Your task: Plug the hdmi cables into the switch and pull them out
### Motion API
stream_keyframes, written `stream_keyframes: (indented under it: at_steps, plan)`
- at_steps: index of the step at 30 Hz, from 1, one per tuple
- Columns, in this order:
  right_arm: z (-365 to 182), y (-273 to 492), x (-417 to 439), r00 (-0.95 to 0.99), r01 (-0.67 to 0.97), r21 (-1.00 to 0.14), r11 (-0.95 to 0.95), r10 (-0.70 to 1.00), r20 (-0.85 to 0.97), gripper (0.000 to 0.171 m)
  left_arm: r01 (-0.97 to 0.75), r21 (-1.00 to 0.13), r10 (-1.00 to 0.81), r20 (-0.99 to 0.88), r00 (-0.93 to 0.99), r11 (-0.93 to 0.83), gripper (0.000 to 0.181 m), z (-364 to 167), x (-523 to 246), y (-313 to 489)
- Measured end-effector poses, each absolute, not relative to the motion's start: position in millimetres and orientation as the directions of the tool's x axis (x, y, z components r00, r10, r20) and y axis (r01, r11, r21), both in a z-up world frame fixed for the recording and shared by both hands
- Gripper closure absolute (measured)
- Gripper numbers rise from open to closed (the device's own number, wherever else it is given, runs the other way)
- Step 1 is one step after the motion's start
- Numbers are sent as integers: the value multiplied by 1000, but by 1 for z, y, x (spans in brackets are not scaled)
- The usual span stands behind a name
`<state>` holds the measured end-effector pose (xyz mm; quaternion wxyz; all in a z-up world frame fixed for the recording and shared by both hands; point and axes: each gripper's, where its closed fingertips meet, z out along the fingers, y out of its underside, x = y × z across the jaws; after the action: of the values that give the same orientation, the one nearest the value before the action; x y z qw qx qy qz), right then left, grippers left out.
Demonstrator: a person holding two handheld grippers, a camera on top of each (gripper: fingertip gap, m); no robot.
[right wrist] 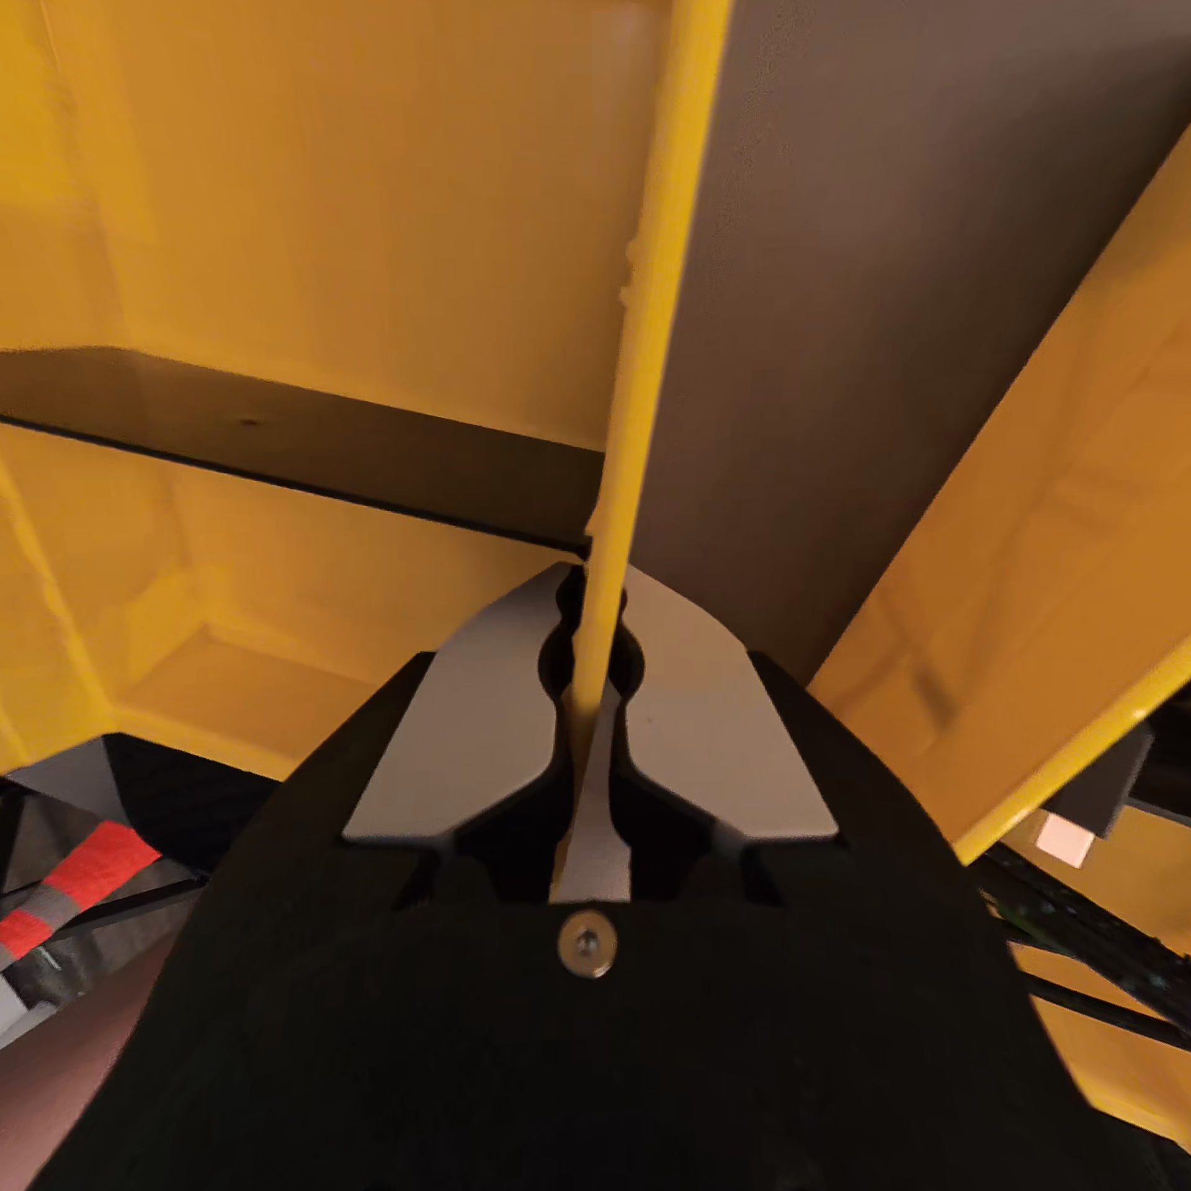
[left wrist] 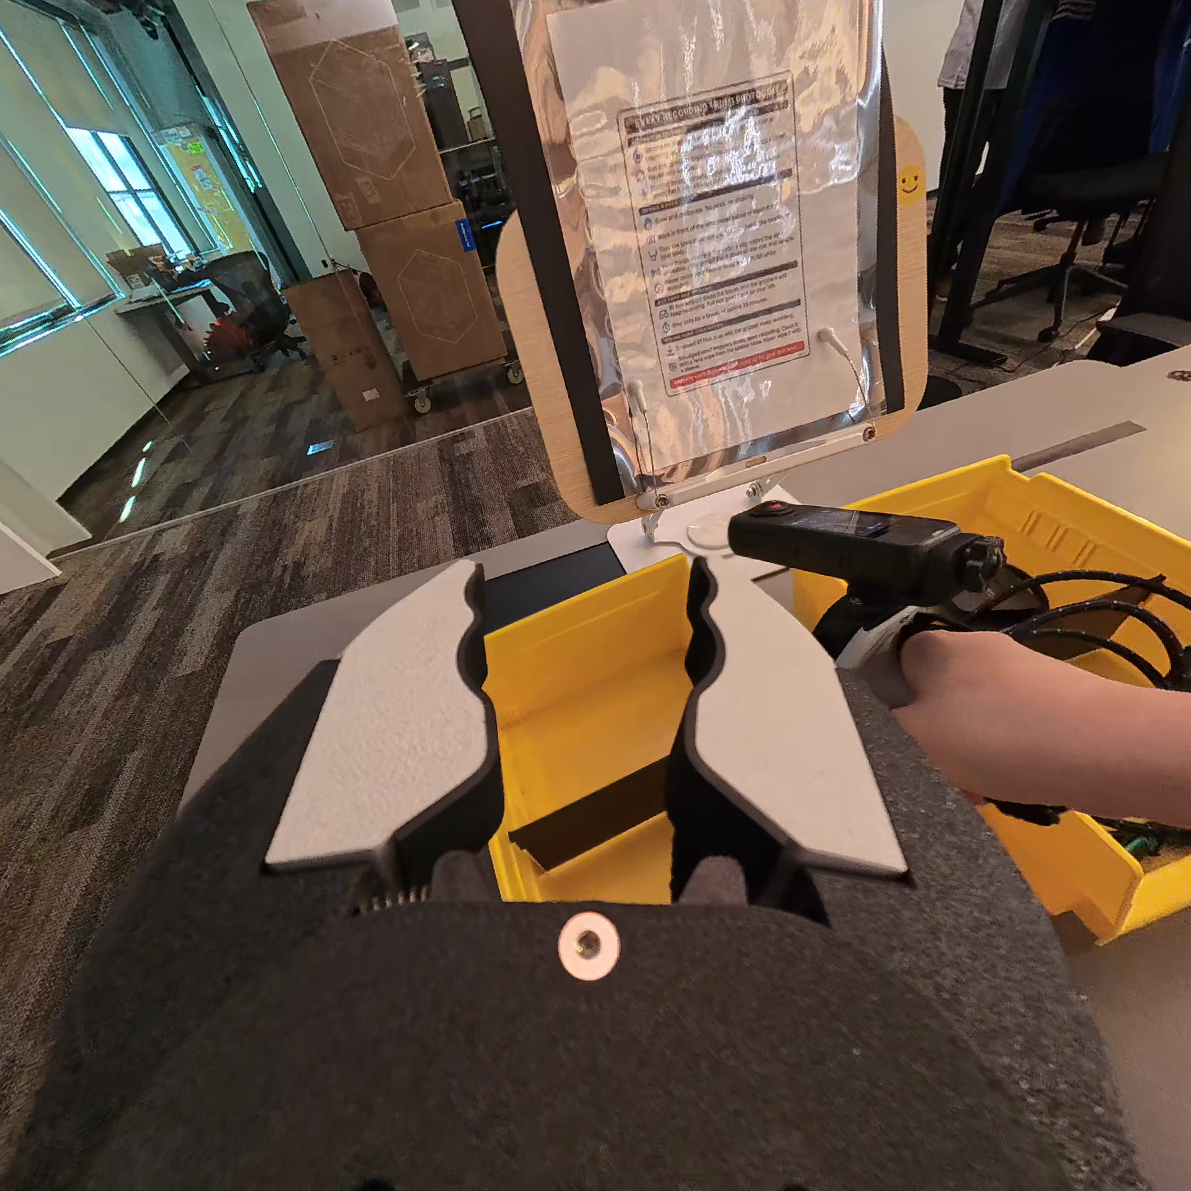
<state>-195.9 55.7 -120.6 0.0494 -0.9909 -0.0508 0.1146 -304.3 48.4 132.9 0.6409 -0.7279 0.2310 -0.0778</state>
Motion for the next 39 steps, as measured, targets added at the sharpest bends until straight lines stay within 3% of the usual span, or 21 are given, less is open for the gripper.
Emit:
stream_keyframes:
  at_steps: [5,9,13,18,23,30,35,39]
  plan:
    - [-96,62,-209,948,120,-78,-990,137,-288,166,-93,-995,-415,-78,906,-17,116,162,-316,30]
    - [-52,68,-222,921,177,-97,-979,199,-334,166,49,-992,-510,-17,860,116,119,199,-310,-10]
    - [0,67,-198,909,258,-117,-959,282,-306,166,144,-970,-623,-8,782,193,111,223,-303,-52]
    - [60,51,-103,907,224,-136,-965,257,-334,166,233,-961,-739,48,672,150,108,226,-302,-67]
    - [93,15,49,922,65,-177,-982,127,-365,167,223,-972,-740,100,665,69,113,212,-304,-50]
    - [38,-63,240,928,-235,-188,-954,-162,-336,166,148,-988,-746,72,663,36,117,203,-276,-45]
    - [-42,-105,310,862,-418,-136,-898,-346,-370,167,2,-999,-744,-22,668,32,117,188,-248,-43]
    - [-102,-106,322,848,-440,-99,-892,-377,-371,162,-60,-998,-733,-46,679,8,117,177,-232,-33]
